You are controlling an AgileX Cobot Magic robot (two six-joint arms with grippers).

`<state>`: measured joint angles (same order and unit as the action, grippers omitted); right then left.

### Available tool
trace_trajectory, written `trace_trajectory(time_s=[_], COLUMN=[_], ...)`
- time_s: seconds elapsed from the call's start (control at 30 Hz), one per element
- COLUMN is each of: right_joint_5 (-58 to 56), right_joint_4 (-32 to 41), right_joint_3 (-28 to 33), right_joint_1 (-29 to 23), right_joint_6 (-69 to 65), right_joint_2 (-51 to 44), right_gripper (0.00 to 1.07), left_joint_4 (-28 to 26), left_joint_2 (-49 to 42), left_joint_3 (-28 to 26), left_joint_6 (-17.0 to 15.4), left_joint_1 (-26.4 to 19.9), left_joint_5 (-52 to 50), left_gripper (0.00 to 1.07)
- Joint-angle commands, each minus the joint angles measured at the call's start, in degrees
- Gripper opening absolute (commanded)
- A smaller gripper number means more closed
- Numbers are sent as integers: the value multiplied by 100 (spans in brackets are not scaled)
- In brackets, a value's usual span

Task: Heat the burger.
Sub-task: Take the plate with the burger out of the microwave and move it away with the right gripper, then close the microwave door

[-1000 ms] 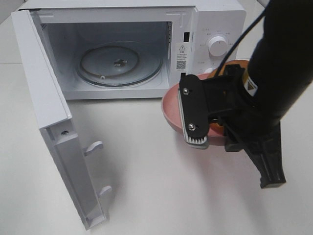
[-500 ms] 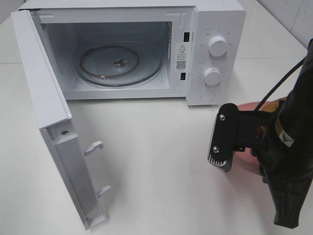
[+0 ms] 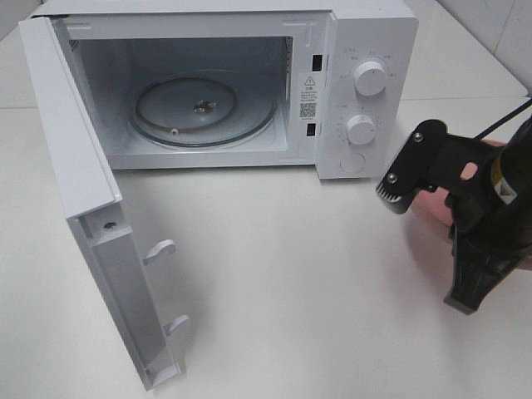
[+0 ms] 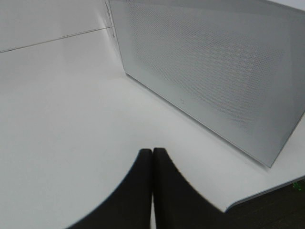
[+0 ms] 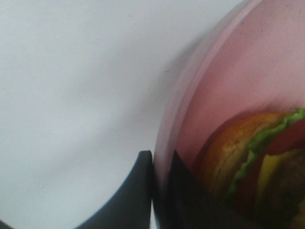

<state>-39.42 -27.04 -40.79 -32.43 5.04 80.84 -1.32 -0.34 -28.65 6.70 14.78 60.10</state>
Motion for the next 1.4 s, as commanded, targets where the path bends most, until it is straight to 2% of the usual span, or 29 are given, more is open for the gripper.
trace_trajectory(time_s=[0.03,0.07,0.13,0.37,0.47,0.57,0.6,0.63,0.7,0.73,0.77,0.8,0.83,1.07,1.1,1.23,1.3,1.4], right_joint_5=[441,573,665,974,1117,1197,1238,1238,1283,1283,1278,1278,1243,1060,963,596,92,-120], right_joint_4=[-235,-223,-223,-160,-132,-57,34,34,350,350,596,596,957,1742,1948,2114,2108,2080], right_joint_3=[-17,-17,-17,-17,-17,-17,-17,-17,-29,-29,-52,-52,-115,-441,-567,-791,-1049,-1175], right_joint_1=[510,762,917,1003,1003,1003,1003,1003,991,991,991,991,991,991,991,991,991,991], right_joint_6=[120,143,143,109,-46,-218,-298,-298,-315,-315,-315,-315,-315,-315,-407,-739,-1094,-1129], right_joint_2=[-23,92,264,842,1066,1197,1226,1226,1209,1209,1175,1175,1100,791,670,527,516,516], right_gripper=[0,0,0,0,4,11,17,17,29,29,37,37,42,50,54,62,71,76], left_joint_4=[-34,-34,-34,-34,-34,-34,-34,-34,-34,-34,-34,-34,-34,-34,-34,-34,-34,-34], left_joint_2=[-115,-115,-115,-115,-115,-115,-115,-115,-115,-115,-115,-115,-115,-115,-115,-115,-115,-115], left_joint_3=[17,17,17,17,17,17,17,17,17,17,17,17,17,17,17,17,17,17], left_joint_6=[-17,-17,-17,-17,-17,-17,-17,-17,-17,-17,-17,-17,-17,-17,-17,-17,-17,-17], left_joint_1=[-29,-29,-29,-29,-29,-29,-29,-29,-29,-29,-29,-29,-29,-29,-29,-29,-29,-29], left_joint_5=[-86,-86,-86,-86,-86,-86,-86,-86,-86,-86,-86,-86,-86,-86,-86,-86,-86,-86], left_gripper=[0,0,0,0,0,0,0,0,0,0,0,0,0,0,0,0,0,0])
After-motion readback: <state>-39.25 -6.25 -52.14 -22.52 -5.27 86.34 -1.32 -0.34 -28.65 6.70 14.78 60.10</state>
